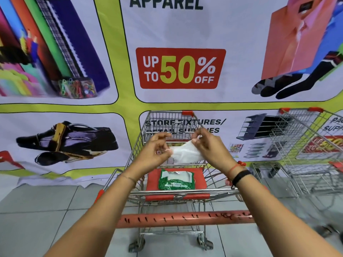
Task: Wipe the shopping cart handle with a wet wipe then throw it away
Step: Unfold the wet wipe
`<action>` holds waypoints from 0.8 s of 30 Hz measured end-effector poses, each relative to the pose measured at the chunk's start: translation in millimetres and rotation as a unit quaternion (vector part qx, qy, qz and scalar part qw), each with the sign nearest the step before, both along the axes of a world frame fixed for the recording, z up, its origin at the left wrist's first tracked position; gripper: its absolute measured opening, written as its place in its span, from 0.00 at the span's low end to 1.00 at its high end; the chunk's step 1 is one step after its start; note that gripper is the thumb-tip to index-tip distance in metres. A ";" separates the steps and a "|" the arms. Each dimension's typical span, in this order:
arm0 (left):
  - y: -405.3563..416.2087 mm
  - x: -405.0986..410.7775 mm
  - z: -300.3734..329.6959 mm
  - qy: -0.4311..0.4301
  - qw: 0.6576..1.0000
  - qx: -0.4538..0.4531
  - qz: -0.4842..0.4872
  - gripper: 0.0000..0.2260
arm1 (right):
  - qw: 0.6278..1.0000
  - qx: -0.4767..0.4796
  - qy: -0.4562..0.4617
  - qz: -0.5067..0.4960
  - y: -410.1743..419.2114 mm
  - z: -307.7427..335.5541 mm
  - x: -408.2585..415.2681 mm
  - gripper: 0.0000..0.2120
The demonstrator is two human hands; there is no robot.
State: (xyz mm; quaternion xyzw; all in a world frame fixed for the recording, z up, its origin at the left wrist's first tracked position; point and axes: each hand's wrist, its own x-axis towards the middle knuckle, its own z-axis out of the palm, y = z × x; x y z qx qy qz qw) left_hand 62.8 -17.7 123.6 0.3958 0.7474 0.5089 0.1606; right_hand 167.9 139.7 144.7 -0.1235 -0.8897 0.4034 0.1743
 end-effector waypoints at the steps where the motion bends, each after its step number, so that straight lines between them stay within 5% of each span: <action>1: -1.2 -2.7 0.9 0.064 0.998 -0.025 -0.004 0.11 | 0.999 0.028 -0.011 0.014 1.4 -0.8 1.3 0.02; 4: -2.0 -6.9 4.2 0.087 0.995 -0.052 -0.015 0.12 | 0.992 -0.031 -0.093 0.086 6.5 2.1 4.5 0.06; 7: -2.7 -9.8 5.8 -0.056 0.997 -0.014 -0.043 0.10 | 0.981 -0.041 -0.160 0.105 11.1 -0.5 8.3 0.08; 9: -3.7 -10.1 3.7 -0.183 0.979 0.030 -0.081 0.06 | 0.975 -0.172 -0.095 0.103 12.7 -6.8 11.0 0.05; 12: -3.3 -11.8 -1.0 -0.255 0.960 0.017 -0.113 0.04 | 0.862 -0.489 0.008 0.130 15.0 -12.2 13.2 0.08; 14: -2.8 -12.1 -2.7 -0.208 0.968 -0.035 -0.135 0.02 | 0.805 -0.573 0.034 0.149 13.7 -14.3 13.0 0.10; 19: 1.5 -11.8 -6.2 -0.260 0.957 -0.018 -0.124 0.02 | 0.810 -0.579 0.023 0.092 9.7 -18.1 11.0 0.10; 24: 1.5 -8.8 -0.5 -0.494 0.842 0.170 -0.135 0.02 | 0.850 -0.527 -0.002 0.025 11.4 -18.3 10.4 0.13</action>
